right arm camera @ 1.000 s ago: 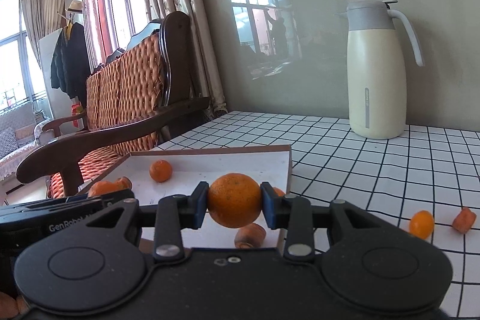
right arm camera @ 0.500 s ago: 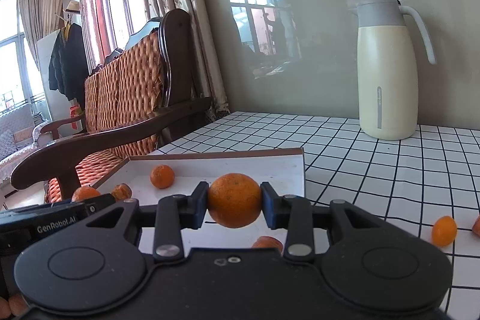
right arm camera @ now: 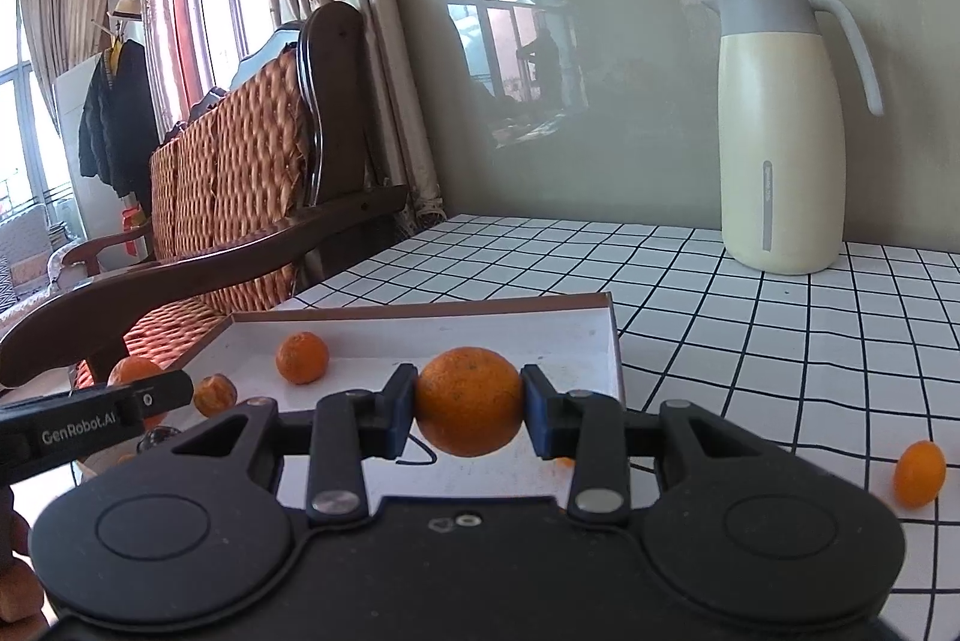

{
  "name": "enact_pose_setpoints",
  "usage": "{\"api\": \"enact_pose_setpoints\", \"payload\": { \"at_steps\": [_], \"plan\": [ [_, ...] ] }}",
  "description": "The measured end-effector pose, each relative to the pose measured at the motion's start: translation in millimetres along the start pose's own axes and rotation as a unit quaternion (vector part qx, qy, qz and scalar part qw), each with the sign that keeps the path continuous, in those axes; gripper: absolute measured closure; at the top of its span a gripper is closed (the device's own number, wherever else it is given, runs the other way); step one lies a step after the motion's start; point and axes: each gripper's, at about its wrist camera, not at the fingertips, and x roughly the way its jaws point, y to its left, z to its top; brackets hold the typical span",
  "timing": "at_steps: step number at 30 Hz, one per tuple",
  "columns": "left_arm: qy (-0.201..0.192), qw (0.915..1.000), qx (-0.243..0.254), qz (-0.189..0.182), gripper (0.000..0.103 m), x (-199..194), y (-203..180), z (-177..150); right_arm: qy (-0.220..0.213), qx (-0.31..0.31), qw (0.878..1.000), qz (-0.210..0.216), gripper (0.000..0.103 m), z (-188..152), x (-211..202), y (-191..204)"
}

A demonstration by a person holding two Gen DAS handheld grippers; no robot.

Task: Organize fruits
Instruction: 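Carry both held tangerines over the white box, then open both tools to drop the tangerines into the box, then move both open tools back to the last loose fruit on the table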

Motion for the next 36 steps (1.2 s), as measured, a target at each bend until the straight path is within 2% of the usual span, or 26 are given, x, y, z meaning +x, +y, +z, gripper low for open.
{"api": "enact_pose_setpoints", "payload": {
  "at_steps": [4,5,6,7,8,9,10,11,13,15,17,21,36],
  "plan": [
    [0.003,1.0,0.0,0.007,0.065,8.2,4.8,2.0,-0.001,0.001,1.0,-0.007,0.073,2.6,7.5,2.1],
    [0.003,1.0,-0.002,0.008,0.065,10.7,5.9,3.4,-0.005,-0.004,1.0,-0.014,0.07,3.7,9.2,3.3],
    [0.001,0.9999,-0.001,0.012,0.065,14.3,7.0,5.1,-0.007,-0.009,1.0,-0.022,0.053,4.7,10.2,4.7],
    [0.002,0.9999,0.001,0.014,0.057,18.3,6.8,6.5,-0.014,-0.006,0.999,-0.028,0.04,5.5,9.9,4.6],
    [0.004,0.9999,-0.001,0.013,0.023,22.5,7.7,8.8,-0.027,0.001,0.999,-0.028,0.025,5.6,6.8,3.5],
    [0.006,0.9998,-0.006,0.017,0.004,25.5,9.0,11.3,-0.038,0.006,0.999,-0.028,0.027,6.0,3.2,2.8],
    [-0.003,0.9994,-0.011,0.032,0.0,24.5,9.9,12.1,-0.042,0.005,0.999,-0.027,0.027,7.4,2.0,2.4],
    [-0.019,0.999,-0.014,0.039,0.0,20.8,10.5,13.5,-0.047,0.003,0.999,-0.026,0.027,8.4,-0.4,2.3],
    [-0.027,0.9991,-0.016,0.029,0.0,15.8,10.5,17.8,-0.061,0.004,0.998,-0.022,0.026,9.9,-5.3,0.8],
    [-0.038,0.9987,-0.02,0.028,0.0,10.6,9.5,19.9,-0.068,0.008,0.997,-0.019,0.018,12.6,-8.8,-1.4],
    [-0.043,0.9987,-0.017,0.021,0.0,5.4,8.8,22.0,-0.078,0.014,0.997,-0.017,0.014,14.9,-13.0,-3.6],
    [-0.069,0.9971,0.0,0.033,0.0,-6.4,7.7,24.7,-0.095,0.012,0.995,-0.013,0.007,18.0,-19.4,-4.4],
    [-0.07,0.9962,0.005,0.052,0.0,-28.1,10.0,21.5,-0.087,0.014,0.996,-0.014,0.006,13.4,-32.4,-12.7]
  ]
}}
